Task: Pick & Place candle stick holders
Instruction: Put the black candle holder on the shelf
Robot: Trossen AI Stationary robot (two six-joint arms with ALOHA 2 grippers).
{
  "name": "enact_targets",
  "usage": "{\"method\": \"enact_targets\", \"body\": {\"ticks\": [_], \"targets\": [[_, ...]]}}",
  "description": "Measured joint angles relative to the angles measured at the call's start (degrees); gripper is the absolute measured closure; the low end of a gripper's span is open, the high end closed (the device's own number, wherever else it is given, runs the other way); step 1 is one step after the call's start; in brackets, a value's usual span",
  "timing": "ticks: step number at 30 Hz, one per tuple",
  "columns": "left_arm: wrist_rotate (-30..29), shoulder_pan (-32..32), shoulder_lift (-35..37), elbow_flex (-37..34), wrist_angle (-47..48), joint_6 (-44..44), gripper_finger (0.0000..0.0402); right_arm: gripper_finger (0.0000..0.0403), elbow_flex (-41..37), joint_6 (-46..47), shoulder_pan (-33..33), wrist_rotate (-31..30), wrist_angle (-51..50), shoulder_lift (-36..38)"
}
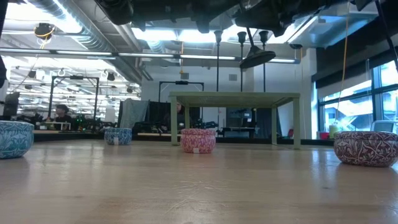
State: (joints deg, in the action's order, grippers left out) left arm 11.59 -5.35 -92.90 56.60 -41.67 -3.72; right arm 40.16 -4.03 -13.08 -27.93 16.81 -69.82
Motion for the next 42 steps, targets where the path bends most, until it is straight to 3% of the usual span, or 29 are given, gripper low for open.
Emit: {"method": "enact_targets", "body": {"ticks": [7, 12, 15, 26, 42], "targets": [[0.4, 0.1, 0.1, 0.0, 1.3, 1.0, 0.0388, 0.0368, 0.0, 0.9, 0.0, 3.3, -0.1, 0.0], [-0.5, -0.1, 0.1, 0.0, 1.3, 0.9, 0.0388, 0.0369, 0.0, -0.5, -0.1, -1.5, -0.2, 0.0], [-0.5, -0.1, 0.1, 0.0, 1.6, 0.9, 0.0388, 0.0368, 0.0, -1.1, -0.1, -1.4, -0.4, 0.0], [0.8, 0.1, 0.0, 0.0, 2.3, 0.7, 0.0388, 0.0362, 0.0, -1.0, 0.0, 5.4, -2.2, 0.0], [-0.4, 0.0, -0.1, -0.1, 5.0, 0.5, 0.0388, 0.0278, 0.0, -1.2, 0.3, 4.9, -3.7, 0.2]]}}
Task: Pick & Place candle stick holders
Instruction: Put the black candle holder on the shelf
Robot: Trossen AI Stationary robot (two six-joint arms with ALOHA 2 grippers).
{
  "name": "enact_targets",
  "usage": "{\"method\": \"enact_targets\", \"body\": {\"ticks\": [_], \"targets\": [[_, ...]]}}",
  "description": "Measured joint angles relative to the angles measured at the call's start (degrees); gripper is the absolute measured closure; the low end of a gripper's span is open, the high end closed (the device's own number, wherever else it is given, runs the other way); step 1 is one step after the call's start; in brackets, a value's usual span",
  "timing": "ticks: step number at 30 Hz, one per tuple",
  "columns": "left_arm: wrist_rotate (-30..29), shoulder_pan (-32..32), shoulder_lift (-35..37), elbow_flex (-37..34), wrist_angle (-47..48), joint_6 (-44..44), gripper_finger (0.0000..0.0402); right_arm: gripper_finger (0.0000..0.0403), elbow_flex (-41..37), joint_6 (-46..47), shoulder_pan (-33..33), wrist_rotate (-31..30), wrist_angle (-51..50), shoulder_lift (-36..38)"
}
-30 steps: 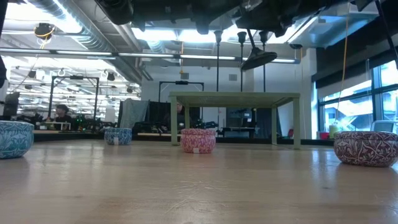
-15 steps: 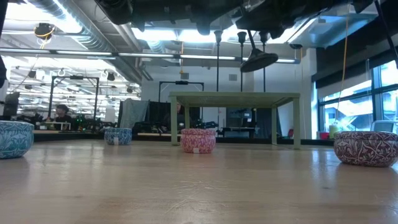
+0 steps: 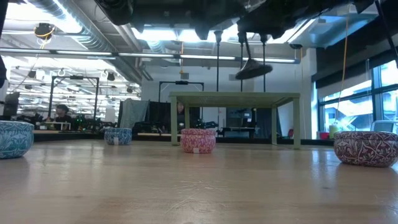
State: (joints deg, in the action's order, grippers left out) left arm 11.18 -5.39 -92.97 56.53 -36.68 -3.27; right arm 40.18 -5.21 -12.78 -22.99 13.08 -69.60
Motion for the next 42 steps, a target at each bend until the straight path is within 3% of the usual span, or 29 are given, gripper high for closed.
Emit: {"method": "enact_targets", "body": {"ticks": [4, 7, 15, 20, 27, 34, 42], "targets": [[-1.5, -0.1, 0.0, 0.0, 2.8, 0.0, 0.0388, 0.0273, 0.1, 0.1, -1.4, -8.2, -0.9, 0.9], [-5.8, 0.0, 0.8, -0.1, 6.0, 0.6, 0.0388, 0.0272, 0.1, -0.4, -3.3, -11.8, -4.3, 2.7], [-12.5, 0.0, 8.5, -0.1, 14.0, 0.6, 0.0388, 0.0272, 0.1, -0.8, -9.9, -13.3, -15.4, 10.5], [-15.1, -0.8, 14.9, 0.0, 19.3, -0.9, 0.0388, 0.0272, 0.1, -0.8, -11.6, -13.3, -17.0, 13.9], [-20.7, -8.2, 17.1, 0.0, 20.4, -1.0, 0.0388, 0.0272, 0.1, 0.3, -11.7, -13.4, -17.0, 14.4], [-20.1, -19.9, 15.0, 0.0, 19.7, 0.7, 0.0388, 0.0272, 0.1, 0.2, -11.7, -13.4, -16.7, 14.4], [-9.1, -28.5, 10.0, 0.0, 15.2, 4.6, 0.0388, 0.0272, 0.1, -3.2, -10.1, -13.4, -16.7, 14.4]]}}
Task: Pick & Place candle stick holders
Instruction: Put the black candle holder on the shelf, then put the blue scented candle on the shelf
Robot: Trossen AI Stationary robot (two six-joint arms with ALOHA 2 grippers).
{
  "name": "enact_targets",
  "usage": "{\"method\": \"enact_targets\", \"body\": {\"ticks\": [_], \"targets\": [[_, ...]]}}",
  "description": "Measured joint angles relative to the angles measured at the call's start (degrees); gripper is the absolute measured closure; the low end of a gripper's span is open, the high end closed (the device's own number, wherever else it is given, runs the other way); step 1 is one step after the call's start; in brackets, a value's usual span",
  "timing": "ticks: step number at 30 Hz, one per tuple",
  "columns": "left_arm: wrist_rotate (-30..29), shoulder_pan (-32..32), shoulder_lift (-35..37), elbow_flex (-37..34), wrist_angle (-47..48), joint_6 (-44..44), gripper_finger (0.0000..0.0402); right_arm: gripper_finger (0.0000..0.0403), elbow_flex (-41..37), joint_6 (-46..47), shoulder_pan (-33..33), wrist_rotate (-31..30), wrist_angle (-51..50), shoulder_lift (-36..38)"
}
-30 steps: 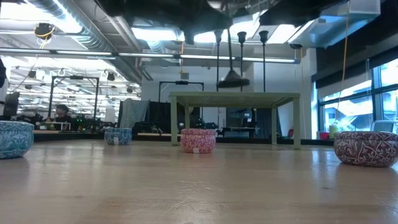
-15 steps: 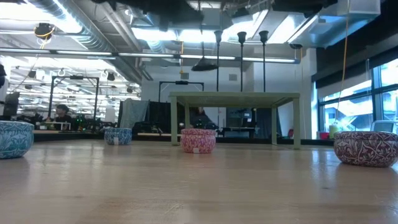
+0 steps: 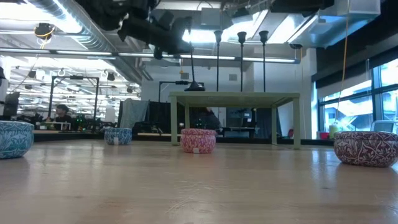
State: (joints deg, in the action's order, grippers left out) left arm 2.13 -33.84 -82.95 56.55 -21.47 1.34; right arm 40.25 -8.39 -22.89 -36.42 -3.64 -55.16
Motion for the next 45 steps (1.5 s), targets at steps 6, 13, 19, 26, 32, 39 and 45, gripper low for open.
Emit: {"method": "enact_targets", "body": {"ticks": [6, 13, 19, 26, 32, 39, 45], "targets": [[0.9, -2.0, -3.0, 1.4, -1.1, -0.5, 0.0389, 0.0272, 0.0, 0.0, 2.2, 0.0, 0.0, 0.0], [1.0, -3.2, -5.3, 2.8, -0.8, -1.4, 0.0388, 0.0272, 0.0, 0.0, 3.7, 0.5, 0.0, 0.0], [1.0, -3.3, -5.9, 2.9, 0.1, -2.4, 0.0379, 0.0272, 0.0, 0.0, 3.8, 0.7, -0.5, 0.0], [1.0, -3.4, -6.0, 2.9, -0.3, -2.6, 0.0366, 0.0272, 0.0, 1.5, 3.7, 1.1, -0.5, 0.0], [1.3, -3.4, -6.0, 2.9, -0.4, -5.5, 0.0343, 0.0272, 0.0, 1.6, 3.7, 1.1, -0.5, 0.0], [3.4, -3.4, -6.0, 2.8, -0.5, -5.5, 0.0295, 0.0272, 0.0, 1.7, 3.7, 1.1, -0.5, 0.0], [3.1, -3.1, -3.2, 2.7, 3.0, -5.5, 0.026, 0.0272, 0.0, 1.7, 3.7, 1.1, -0.5, 0.0]]}}
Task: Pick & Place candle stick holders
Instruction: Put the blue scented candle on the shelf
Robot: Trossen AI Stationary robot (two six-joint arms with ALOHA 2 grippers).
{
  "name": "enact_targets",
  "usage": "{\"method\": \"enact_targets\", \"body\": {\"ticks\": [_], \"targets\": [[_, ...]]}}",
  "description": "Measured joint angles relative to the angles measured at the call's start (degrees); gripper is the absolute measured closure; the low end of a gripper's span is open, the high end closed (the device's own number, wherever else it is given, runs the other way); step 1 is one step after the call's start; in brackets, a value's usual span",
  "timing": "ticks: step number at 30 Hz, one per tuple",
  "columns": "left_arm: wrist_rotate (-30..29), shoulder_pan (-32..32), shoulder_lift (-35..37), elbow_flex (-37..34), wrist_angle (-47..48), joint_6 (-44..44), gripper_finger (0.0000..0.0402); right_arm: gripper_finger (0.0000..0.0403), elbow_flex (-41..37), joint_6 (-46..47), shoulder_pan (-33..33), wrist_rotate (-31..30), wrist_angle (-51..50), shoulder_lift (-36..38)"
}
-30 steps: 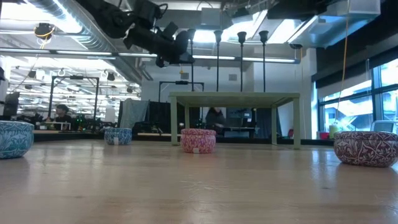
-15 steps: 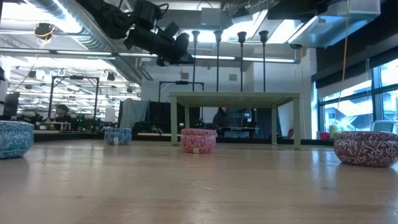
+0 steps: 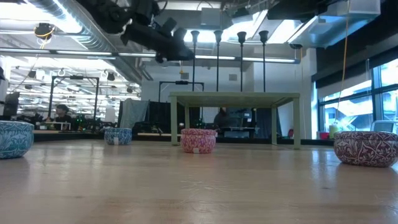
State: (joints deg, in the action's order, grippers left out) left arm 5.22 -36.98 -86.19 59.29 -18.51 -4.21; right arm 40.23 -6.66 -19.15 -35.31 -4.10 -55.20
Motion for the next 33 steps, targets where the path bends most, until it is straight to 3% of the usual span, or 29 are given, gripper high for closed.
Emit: {"method": "enact_targets", "body": {"ticks": [8, 16, 25, 29, 33], "targets": [[-0.1, 1.9, 9.1, 0.0, 15.7, -3.5, 0.0228, 0.0272, 0.0, 0.0, 0.0, 0.0, 0.0, 0.0], [-2.2, 3.7, 16.4, 0.0, 40.4, -4.1, 0.0189, 0.0272, 0.0, 0.0, 0.0, 0.0, 0.0, 0.0], [-6.8, 7.3, 14.5, 0.0, 62.3, 4.9, 0.0142, 0.0272, 0.0, 0.0, 0.0, 0.0, 0.1, 0.0], [-10.3, 9.1, 11.9, 0.0, 67.2, 8.2, 0.0133, 0.0272, 0.0, 0.0, 0.0, 0.0, 0.1, 0.0], [-10.1, 10.0, 8.8, 0.0, 68.1, 11.0, 0.0127, 0.0272, 0.0, 0.0, 0.0, 0.0, 0.1, 0.0]]}}
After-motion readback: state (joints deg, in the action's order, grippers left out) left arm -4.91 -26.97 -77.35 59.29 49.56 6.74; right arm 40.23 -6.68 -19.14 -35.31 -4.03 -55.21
